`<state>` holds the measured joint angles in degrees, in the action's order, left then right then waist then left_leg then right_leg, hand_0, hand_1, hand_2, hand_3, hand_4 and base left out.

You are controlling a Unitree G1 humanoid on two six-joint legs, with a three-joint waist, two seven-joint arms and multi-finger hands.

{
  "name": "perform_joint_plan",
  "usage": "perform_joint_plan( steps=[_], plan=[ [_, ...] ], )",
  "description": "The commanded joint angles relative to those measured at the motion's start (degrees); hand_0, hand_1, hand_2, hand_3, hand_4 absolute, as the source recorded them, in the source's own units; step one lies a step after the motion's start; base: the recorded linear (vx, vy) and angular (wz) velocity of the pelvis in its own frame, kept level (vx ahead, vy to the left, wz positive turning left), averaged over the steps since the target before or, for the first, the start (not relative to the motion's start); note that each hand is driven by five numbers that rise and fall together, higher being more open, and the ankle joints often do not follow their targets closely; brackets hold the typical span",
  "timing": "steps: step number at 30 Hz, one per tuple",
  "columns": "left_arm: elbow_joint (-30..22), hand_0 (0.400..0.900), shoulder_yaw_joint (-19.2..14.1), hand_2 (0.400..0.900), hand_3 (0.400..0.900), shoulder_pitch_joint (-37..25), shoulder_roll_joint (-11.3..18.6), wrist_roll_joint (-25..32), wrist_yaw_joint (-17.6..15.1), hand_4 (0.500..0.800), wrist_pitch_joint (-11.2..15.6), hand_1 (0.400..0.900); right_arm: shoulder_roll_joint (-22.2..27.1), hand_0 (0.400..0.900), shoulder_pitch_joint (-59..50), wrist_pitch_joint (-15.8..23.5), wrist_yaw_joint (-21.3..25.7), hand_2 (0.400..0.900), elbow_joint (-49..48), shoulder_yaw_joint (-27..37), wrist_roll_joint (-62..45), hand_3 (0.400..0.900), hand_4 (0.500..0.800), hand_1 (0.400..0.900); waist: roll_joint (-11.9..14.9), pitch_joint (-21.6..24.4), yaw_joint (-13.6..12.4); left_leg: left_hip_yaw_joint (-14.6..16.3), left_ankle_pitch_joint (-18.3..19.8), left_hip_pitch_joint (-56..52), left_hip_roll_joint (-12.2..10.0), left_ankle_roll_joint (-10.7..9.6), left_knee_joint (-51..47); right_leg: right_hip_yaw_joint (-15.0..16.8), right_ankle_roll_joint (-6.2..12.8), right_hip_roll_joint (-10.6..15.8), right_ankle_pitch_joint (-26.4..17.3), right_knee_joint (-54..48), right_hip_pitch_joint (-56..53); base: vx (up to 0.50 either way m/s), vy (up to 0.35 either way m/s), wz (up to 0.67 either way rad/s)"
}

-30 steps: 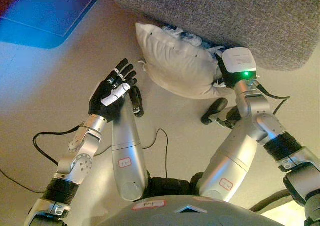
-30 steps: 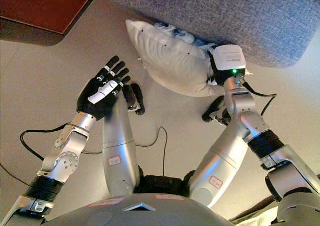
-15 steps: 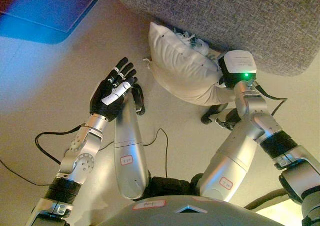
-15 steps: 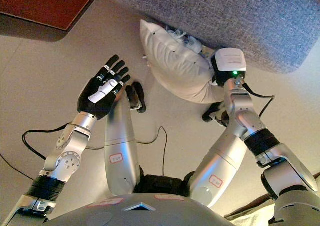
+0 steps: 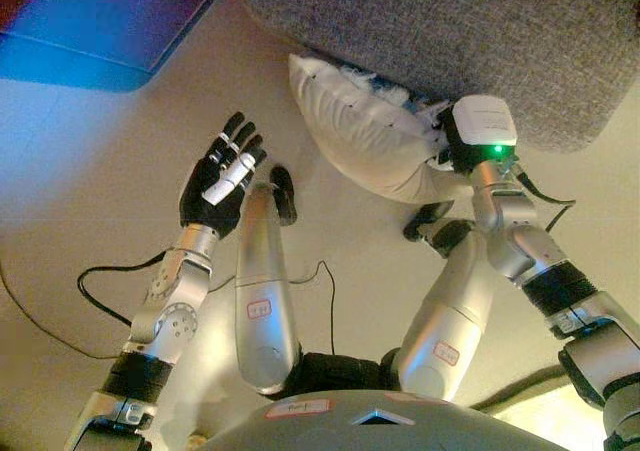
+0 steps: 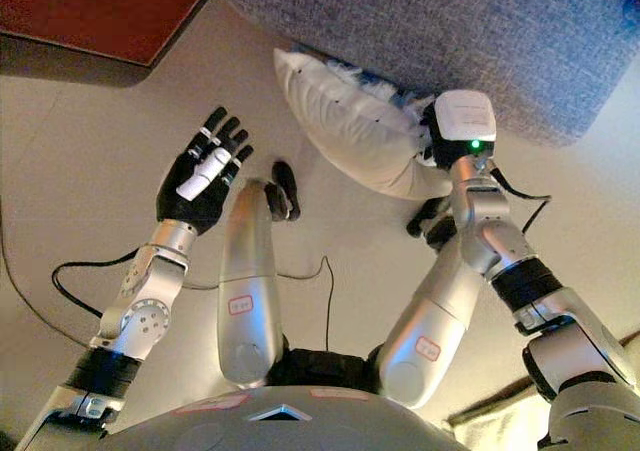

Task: Pick up the pillow and put it on the sofa.

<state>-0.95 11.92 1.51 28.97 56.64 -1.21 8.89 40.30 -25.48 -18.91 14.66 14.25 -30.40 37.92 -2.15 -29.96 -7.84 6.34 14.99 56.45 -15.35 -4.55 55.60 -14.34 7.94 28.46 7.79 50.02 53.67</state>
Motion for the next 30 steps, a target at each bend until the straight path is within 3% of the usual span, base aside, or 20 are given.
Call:
perform_joint_plan(
  steps=[1,9,15,22,28,30],
  plan=[
    [-4.9,0.900,-1.7,0.900,0.900,-1.4,-0.7,-0.7,0.1,0.800,1.5,0.900,8.4,0.400,-5.0,3.2,11.9,0.400,-12.6,11.7,2.1,0.400,0.500,0.400,-0.4,0.2,0.9,0.6,-5.0,-7.6,1.1,-1.2,-11.0,-1.6,1.27,-0.4,-4.8,-9.7,-7.1,0.03,-0.003,-0.01],
    [-4.2,0.900,-4.0,0.900,0.900,0.1,-2.0,-1.3,0.4,0.800,-3.0,0.900,9.3,0.400,4.9,9.4,15.7,0.400,-22.4,19.7,3.6,0.400,0.500,0.400,2.1,0.2,1.8,3.1,-7.4,-23.1,3.5,-0.7,-22.7,-5.5,2.64,-2.0,-7.9,-25.2,-24.9,0.05,0.005,-0.09],
    [-3.8,0.900,-4.4,0.900,0.900,0.9,-3.1,-0.8,-2.3,0.800,-6.3,0.900,10.2,0.400,8.9,12.8,16.9,0.400,-28.3,24.5,3.7,0.400,0.500,0.400,3.2,1.4,2.2,3.8,-8.8,-32.8,5.0,0.0,-29.2,-7.3,3.13,-4.2,-10.0,-32.8,-35.0,0.05,0.015,-0.19],
    [-3.4,0.900,-6.4,0.900,0.900,6.0,-5.3,-3.1,-3.5,0.800,-10.8,0.900,9.8,0.400,20.2,18.1,18.0,0.400,-36.2,33.8,0.4,0.400,0.500,0.400,5.1,9.2,3.1,6.7,-10.5,-46.6,7.1,0.5,-41.9,-8.2,4.19,-8.3,-13.2,-43.9,-47.2,0.17,-0.002,-0.20],
    [-2.7,0.900,-7.3,0.900,0.900,8.6,-6.1,-3.5,-5.2,0.800,-13.9,0.900,9.9,0.400,24.9,20.9,17.0,0.400,-39.8,38.5,-4.3,0.400,0.500,0.400,6.1,15.8,3.7,8.8,-11.5,-54.3,6.7,0.8,-48.7,-8.3,4.72,-10.2,-14.5,-47.9,-52.2,0.16,-0.011,-0.11],
    [-1.2,0.900,-7.0,0.900,0.900,8.5,-6.0,-3.8,-5.0,0.800,-14.7,0.900,10.9,0.400,24.1,20.3,14.5,0.400,-39.5,39.0,-8.6,0.400,0.500,0.400,6.2,18.1,3.7,9.6,-12.3,-56.8,6.4,0.6,-51.7,-8.8,4.87,-11.0,-14.6,-49.0,-53.6,0.13,-0.027,0.01]
  ],
)
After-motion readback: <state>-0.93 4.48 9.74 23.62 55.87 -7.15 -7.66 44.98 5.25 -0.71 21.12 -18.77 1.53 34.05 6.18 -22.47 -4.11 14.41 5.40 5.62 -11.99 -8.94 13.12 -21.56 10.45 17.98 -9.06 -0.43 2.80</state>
